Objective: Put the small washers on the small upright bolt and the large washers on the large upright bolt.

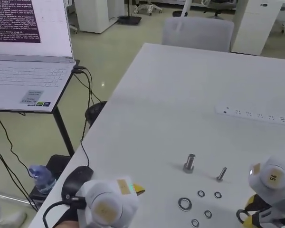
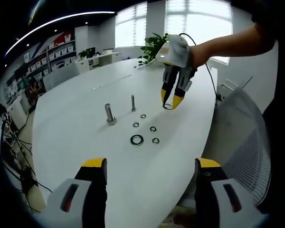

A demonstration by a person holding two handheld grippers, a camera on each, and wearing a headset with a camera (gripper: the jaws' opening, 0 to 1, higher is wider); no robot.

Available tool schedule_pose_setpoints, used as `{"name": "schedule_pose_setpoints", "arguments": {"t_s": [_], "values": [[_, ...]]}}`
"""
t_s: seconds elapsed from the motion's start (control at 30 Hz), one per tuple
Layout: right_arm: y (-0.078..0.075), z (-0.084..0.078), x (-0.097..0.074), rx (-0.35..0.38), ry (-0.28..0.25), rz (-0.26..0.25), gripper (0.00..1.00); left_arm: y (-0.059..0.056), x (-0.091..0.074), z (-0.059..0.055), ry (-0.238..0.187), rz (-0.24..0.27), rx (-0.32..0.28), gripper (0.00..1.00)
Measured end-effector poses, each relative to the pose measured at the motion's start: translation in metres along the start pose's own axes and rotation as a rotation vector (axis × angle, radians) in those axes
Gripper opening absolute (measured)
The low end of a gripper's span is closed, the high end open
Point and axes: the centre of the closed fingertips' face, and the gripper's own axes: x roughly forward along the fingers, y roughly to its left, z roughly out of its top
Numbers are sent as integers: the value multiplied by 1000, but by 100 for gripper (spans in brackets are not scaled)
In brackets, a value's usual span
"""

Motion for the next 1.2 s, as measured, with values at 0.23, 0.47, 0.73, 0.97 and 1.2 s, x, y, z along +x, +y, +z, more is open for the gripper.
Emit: {"name": "schedule_pose_setpoints", "arguments": {"t_s": [0.23, 0.47, 0.73, 0.97, 1.2], "values": [[-10, 12, -19, 8, -31, -20, 22, -2, 2, 0, -7, -19, 0, 81], [-19, 18, -30, 8, -32, -31, 22, 1, 4, -5, 8, -18, 5, 86], [-29, 30, -42, 9, -51, -37, 22, 10, 6, 0, -18, 19, 28, 94], [-35, 47, -49, 6, -62, -41, 22, 12, 9, 0, -16, 22, 25, 98], [-41, 63, -52, -8, -64, -40, 22, 11, 10, -2, -16, 14, 21, 99]]}}
